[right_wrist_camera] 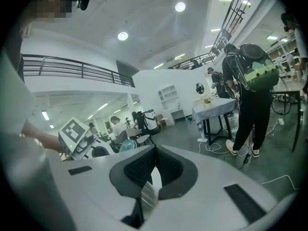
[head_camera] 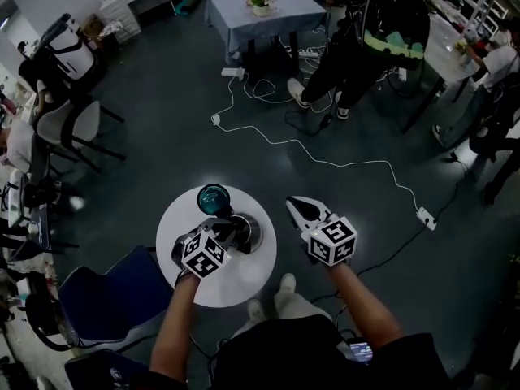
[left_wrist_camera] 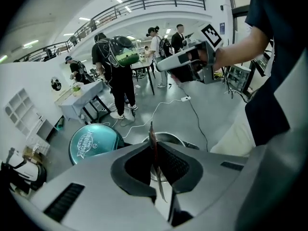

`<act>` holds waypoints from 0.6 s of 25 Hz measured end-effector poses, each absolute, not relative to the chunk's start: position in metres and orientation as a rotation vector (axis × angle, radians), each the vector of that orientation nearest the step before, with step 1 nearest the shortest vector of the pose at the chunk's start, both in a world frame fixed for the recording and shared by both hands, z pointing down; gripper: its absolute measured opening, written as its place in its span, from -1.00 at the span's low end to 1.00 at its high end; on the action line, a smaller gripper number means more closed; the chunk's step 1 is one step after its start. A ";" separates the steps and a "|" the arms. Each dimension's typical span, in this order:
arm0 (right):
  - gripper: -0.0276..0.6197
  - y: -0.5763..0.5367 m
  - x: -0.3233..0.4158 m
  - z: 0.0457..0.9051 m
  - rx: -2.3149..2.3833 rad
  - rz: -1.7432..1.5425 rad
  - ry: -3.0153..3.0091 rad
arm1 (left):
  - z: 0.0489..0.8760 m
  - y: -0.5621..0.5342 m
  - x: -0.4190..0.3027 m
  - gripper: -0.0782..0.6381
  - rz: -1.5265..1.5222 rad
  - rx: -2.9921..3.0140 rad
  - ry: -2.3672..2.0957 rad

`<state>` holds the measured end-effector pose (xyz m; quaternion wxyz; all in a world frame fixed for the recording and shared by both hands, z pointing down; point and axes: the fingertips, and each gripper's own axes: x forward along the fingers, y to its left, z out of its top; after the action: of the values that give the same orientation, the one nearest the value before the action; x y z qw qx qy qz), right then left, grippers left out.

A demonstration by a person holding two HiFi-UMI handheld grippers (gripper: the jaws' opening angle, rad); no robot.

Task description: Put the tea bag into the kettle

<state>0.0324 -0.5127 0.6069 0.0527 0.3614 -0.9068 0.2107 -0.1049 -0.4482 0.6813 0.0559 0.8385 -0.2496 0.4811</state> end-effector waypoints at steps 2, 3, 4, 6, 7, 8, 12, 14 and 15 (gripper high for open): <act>-0.87 -0.516 0.035 0.609 1.094 0.647 -2.757 | 0.688 -0.450 -0.103 -0.67 1.487 2.533 -0.743; -0.87 -0.517 0.036 0.611 1.093 0.651 -2.757 | 0.691 -0.451 -0.103 -0.67 1.496 2.528 -0.738; -0.87 -0.518 0.036 0.613 1.091 0.654 -2.756 | 0.693 -0.452 -0.103 -0.67 1.503 2.525 -0.733; -0.87 -0.519 0.033 0.616 1.088 0.659 -2.754 | 0.697 -0.453 -0.105 -0.67 1.519 2.524 -0.717; -0.87 -0.519 0.030 0.617 1.088 0.661 -2.752 | 0.698 -0.453 -0.107 -0.67 1.530 2.524 -0.707; -0.87 -0.519 0.029 0.617 1.088 0.663 -2.750 | 0.698 -0.453 -0.108 -0.67 1.541 2.524 -0.696; -0.87 -0.522 0.033 0.620 1.094 0.678 -2.738 | 0.704 -0.457 -0.104 -0.67 1.574 2.508 -0.659; -0.87 -0.524 0.037 0.624 1.100 0.684 -2.731 | 0.710 -0.459 -0.101 -0.67 1.595 2.499 -0.638; -0.87 -0.525 0.039 0.627 1.105 0.688 -2.728 | 0.713 -0.459 -0.099 -0.67 1.607 2.495 -0.627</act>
<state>0.0393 -0.5248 0.6265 0.0594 0.3648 -0.9010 0.2273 -0.0991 -0.4594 0.7131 0.0539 0.8213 -0.2065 0.5291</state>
